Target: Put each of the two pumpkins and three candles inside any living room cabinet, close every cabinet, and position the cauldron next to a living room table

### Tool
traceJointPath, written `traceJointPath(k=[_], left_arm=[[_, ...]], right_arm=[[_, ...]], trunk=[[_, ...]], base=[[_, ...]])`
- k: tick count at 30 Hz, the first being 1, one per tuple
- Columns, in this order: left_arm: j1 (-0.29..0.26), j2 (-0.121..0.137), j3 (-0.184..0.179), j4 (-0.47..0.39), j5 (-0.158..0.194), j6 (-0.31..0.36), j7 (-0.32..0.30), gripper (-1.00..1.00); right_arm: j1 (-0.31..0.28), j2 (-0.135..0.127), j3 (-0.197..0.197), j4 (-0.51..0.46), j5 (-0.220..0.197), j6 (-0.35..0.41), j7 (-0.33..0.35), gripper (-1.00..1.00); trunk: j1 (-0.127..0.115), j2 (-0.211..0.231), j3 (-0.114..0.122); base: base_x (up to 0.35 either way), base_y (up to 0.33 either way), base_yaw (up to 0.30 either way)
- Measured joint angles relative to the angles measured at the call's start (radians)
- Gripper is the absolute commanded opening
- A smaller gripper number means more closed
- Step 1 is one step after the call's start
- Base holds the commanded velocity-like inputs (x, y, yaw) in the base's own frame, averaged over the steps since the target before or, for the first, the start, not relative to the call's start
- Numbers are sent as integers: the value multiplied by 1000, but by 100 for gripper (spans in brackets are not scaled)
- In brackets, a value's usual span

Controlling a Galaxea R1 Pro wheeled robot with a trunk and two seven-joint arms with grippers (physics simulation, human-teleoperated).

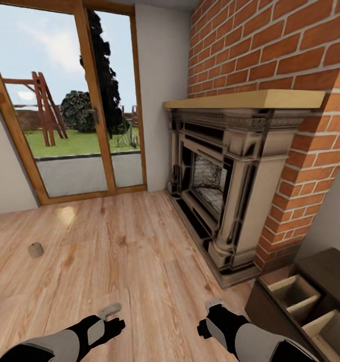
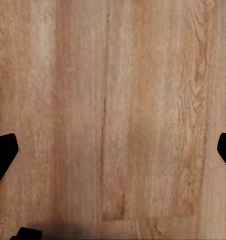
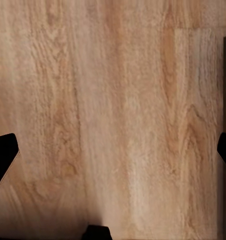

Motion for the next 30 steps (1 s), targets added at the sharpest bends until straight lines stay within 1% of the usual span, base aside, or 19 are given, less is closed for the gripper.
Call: traceJointPath(k=[21, 30], left_arm=[[0, 1, 0, 0, 1, 0, 0, 100], [0, 0, 0, 0, 1, 1, 0, 100]], right_arm=[[0, 0, 0, 0, 0, 0, 0, 100], [0, 0, 1, 0, 1, 0, -2, 100]], trunk=[[0, 0, 2], [0, 0, 11]], base=[[322, 0, 275], [334, 0, 232]])
